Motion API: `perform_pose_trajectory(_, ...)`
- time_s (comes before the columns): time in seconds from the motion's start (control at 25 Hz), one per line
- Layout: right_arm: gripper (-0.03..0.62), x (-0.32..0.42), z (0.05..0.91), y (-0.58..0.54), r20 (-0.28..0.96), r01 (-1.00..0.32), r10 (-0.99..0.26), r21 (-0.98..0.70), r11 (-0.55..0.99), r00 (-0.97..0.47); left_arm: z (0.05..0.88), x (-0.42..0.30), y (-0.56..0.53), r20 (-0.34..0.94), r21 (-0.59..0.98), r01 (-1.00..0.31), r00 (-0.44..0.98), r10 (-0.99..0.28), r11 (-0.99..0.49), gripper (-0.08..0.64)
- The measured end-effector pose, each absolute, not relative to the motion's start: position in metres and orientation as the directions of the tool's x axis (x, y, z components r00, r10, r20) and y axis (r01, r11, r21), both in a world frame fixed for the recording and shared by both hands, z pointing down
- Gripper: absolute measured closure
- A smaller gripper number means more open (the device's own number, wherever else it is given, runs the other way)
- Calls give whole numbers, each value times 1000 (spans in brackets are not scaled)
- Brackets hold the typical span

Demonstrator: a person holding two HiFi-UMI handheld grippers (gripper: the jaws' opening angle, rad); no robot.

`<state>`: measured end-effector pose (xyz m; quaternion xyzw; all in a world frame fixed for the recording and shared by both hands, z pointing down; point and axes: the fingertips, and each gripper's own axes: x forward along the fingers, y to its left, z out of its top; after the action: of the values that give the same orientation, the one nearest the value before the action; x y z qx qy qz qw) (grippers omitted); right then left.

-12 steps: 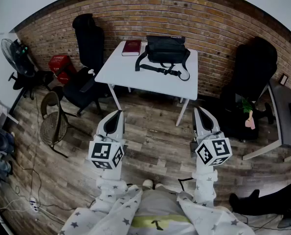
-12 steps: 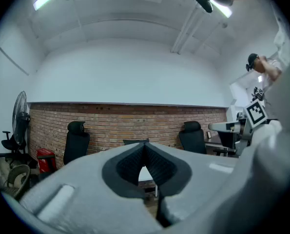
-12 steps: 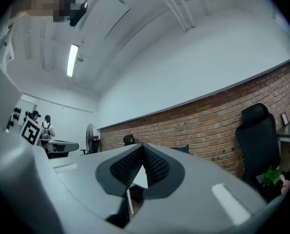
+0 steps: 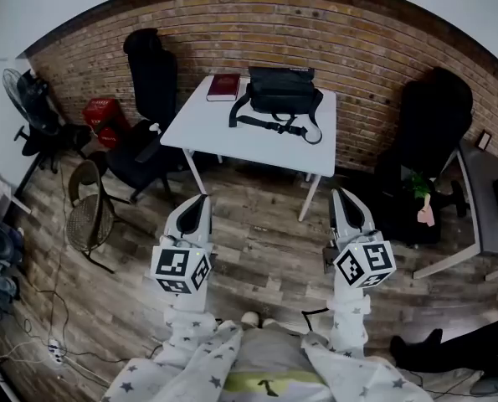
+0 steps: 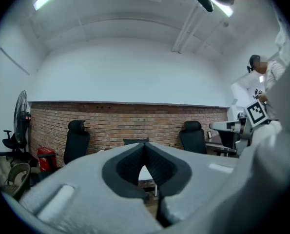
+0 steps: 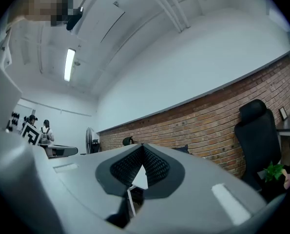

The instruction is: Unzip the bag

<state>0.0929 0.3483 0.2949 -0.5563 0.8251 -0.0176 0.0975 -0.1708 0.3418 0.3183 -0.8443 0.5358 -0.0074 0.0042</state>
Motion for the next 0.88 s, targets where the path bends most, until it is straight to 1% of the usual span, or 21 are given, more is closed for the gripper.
perform_pose_trajectory(0.36,583,102,305,352,-133,-900,-905,-120,419,-404,327,-151,353,25,-13,-911,412,-911,-412,561)
perform_pose_trajectory(0.6,583,100,314,349,-131,-880,-889,-137,454,-438,333,-157,358,36,9,-931,364,-931,-364,561)
perform_pose_trajectory(0.88,583,104,323,322,-118,-872,-885,-155,464,-450,341,-156,339,52,5,-938,345,-937,-345,561)
